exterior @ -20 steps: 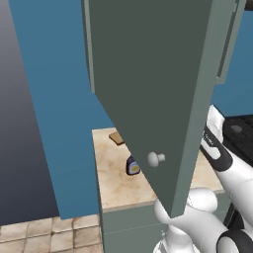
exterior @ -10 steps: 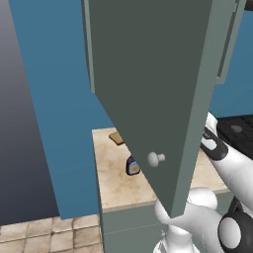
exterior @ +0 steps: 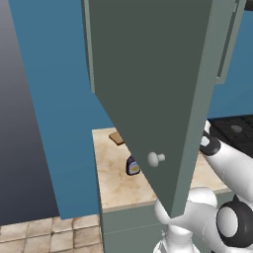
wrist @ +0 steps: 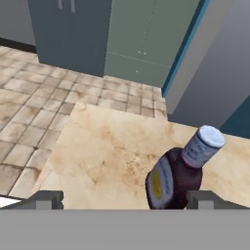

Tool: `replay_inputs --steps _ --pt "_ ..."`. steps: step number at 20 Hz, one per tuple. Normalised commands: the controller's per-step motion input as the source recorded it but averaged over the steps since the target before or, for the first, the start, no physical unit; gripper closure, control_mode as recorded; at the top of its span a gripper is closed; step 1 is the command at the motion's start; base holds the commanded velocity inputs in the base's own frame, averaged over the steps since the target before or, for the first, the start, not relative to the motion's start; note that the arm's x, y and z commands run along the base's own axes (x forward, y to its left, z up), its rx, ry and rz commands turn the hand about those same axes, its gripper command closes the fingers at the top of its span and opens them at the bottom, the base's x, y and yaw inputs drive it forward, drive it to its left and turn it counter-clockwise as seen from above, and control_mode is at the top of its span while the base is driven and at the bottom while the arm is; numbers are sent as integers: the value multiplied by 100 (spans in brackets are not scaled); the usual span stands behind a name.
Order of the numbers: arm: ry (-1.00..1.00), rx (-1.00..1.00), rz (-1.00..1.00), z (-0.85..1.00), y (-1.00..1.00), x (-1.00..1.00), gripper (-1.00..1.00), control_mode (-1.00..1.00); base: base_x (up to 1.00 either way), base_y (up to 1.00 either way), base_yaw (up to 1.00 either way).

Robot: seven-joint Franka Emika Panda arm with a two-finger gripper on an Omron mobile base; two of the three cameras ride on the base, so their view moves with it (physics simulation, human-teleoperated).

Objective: Pick the mayonnaise and condiment bottle from the counter and place them in the cabinet.

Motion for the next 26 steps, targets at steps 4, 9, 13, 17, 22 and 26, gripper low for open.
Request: replay_inputs --steps 4,9,13,17,22,26 --pt "0 0 0 -16 8 0 -100 -100 0 0 0" --pt "0 0 0 -13 13 0 -100 -100 0 0 0" --pt "0 0 0 -4 14 4 -100 -100 0 0 0" --pt "0 0 0 0 4 23 -100 -100 0 0 0" --pt "0 0 0 -6 0 31 -100 -100 0 0 0" --pt "0 0 0 -10 1 23 -100 -100 0 0 0"
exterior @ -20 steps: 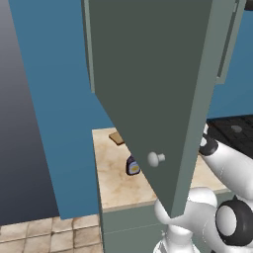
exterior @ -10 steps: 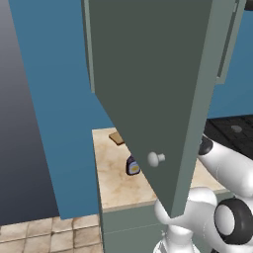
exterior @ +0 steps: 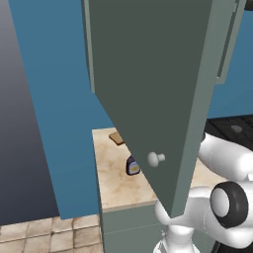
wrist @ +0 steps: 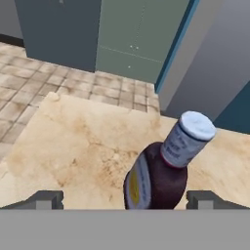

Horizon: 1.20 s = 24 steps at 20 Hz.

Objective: Pick the mayonnaise and condiment bottle from the counter and place them in the cabinet.

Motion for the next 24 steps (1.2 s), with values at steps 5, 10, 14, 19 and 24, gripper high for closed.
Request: replay_inputs --steps 5,10,14,19,24 --pt "0 0 0 -17 3 17 -100 -100 0 0 0" --pt "0 0 1 -20 10 19 -100 -100 0 0 0" --pt "0 0 1 -18 13 20 -100 -100 0 0 0" --pt "0 0 1 -18 1 19 -100 -100 0 0 0" --pt "0 0 0 -21 6 16 -100 -100 0 0 0"
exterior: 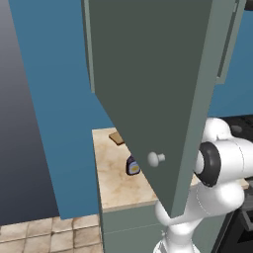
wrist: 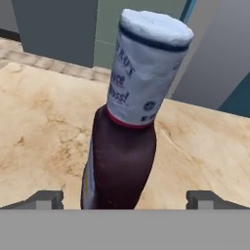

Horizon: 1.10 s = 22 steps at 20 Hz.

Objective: Pick the mayonnaise and condiment bottle from the counter and place them in the cabinet.

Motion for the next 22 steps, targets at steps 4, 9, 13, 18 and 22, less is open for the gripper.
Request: replay_inputs --steps 4,9,13,18,22 --pt "0 0 0 -22 17 12 -100 -100 0 0 0" --pt "0 0 1 -18 21 8 -100 -100 0 0 0" --pt "0 0 0 -15 17 11 100 -100 0 0 0" --pt "0 0 0 -13 13 8 100 -100 0 0 0" --pt "0 0 0 0 2 0 100 -100 0 0 0"
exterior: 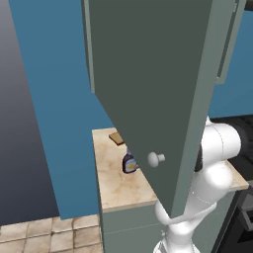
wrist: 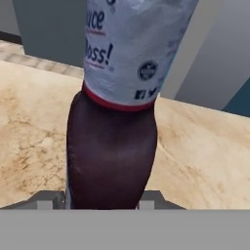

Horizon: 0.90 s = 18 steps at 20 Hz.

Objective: Pick the mayonnaise and condiment bottle from the counter and place them in the cabinet.

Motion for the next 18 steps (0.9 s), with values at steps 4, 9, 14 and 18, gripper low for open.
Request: replay_inputs --steps 4,9,14,18 --pt "0 0 0 6 0 -6 100 -100 0 0 0" --pt "0 0 0 22 0 -19 100 -100 0 0 0" --pt "-1 0 -3 32 0 -38 100 -100 0 0 0" --pt "-5 0 -10 31 -1 -36 100 -100 0 0 0"
